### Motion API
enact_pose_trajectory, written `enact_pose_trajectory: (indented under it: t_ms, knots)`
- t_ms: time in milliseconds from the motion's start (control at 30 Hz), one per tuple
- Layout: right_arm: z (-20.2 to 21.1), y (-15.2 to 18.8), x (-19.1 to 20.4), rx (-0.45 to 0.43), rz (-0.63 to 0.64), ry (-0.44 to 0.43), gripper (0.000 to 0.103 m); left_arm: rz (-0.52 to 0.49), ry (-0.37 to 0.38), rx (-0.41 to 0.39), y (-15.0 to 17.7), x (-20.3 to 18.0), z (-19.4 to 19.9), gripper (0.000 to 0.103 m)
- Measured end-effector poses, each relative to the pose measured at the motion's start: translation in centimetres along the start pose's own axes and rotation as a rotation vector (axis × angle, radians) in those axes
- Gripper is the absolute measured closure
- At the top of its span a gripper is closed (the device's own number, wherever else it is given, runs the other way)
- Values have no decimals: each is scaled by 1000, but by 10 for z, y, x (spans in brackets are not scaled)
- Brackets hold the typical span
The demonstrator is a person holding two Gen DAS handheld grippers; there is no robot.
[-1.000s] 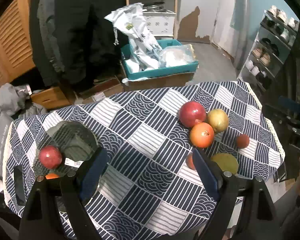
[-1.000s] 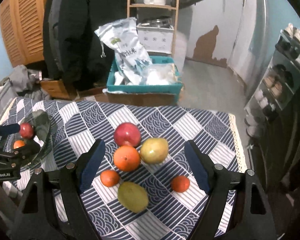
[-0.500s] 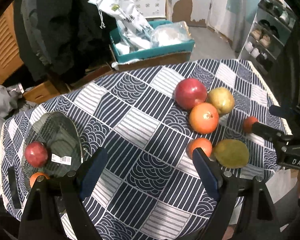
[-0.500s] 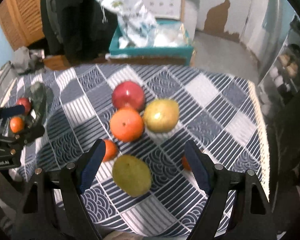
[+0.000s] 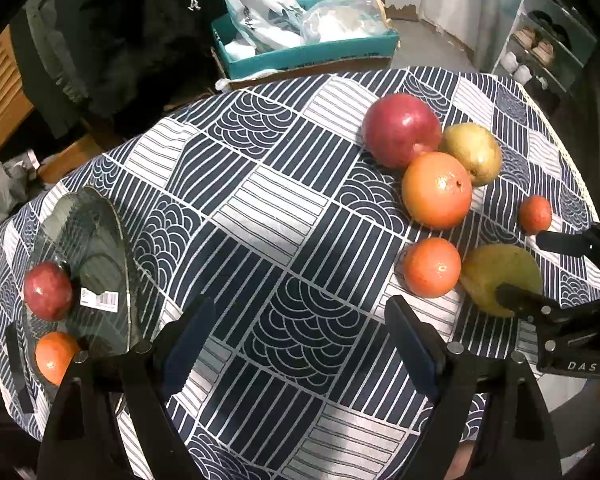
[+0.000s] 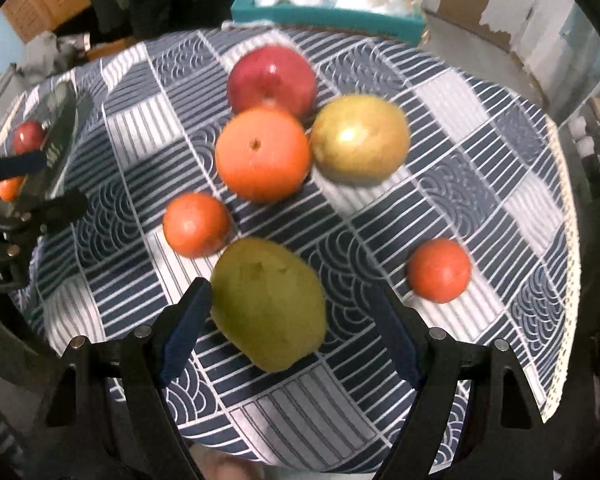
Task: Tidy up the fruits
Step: 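Grasp the green mango with the right tool while the left tool grasps an orange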
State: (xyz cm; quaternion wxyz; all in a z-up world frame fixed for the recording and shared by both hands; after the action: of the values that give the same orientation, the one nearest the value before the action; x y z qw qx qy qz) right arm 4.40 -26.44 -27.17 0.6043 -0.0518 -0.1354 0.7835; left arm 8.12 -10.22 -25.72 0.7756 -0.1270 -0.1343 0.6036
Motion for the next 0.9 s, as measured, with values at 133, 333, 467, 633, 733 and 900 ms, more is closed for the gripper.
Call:
enact_pose_trajectory:
  t_ms: [133, 333, 467, 633, 733, 900]
  knots:
    - [-11, 0, 5, 26, 14, -15, 22, -8, 2, 8, 0, -3, -5, 15]
    - [-27, 1, 11, 68, 40, -7, 23, -17, 8, 15, -1, -6, -9, 15]
    - [-32, -1, 12, 85, 30, -38, 34, -21, 29, 13, -3, -10, -10, 15]
    - [-30, 0, 11, 86, 30, -30, 35, -38, 57, 15, -6, -20, -12, 15]
    - [-26, 1, 5, 64, 17, -14, 36, -43, 76, 15, -8, -28, -13, 15]
    - [-13, -5, -18, 3, -76, -12, 36, -55, 112, 12, -14, -43, -17, 15]
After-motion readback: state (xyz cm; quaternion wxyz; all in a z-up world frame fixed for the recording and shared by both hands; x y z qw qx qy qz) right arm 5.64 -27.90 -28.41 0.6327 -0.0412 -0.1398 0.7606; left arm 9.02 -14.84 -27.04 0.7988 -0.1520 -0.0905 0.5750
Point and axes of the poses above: each gripper's, at about its wrist camera, not at the fingertips, and z roughly against the way its jaws point, x to its left, y to its underside, the point moved 5 cm from there along -z, roughly the way its jaws point, and after that the axes turned 1 degree about -z, right-handed, at the moved point
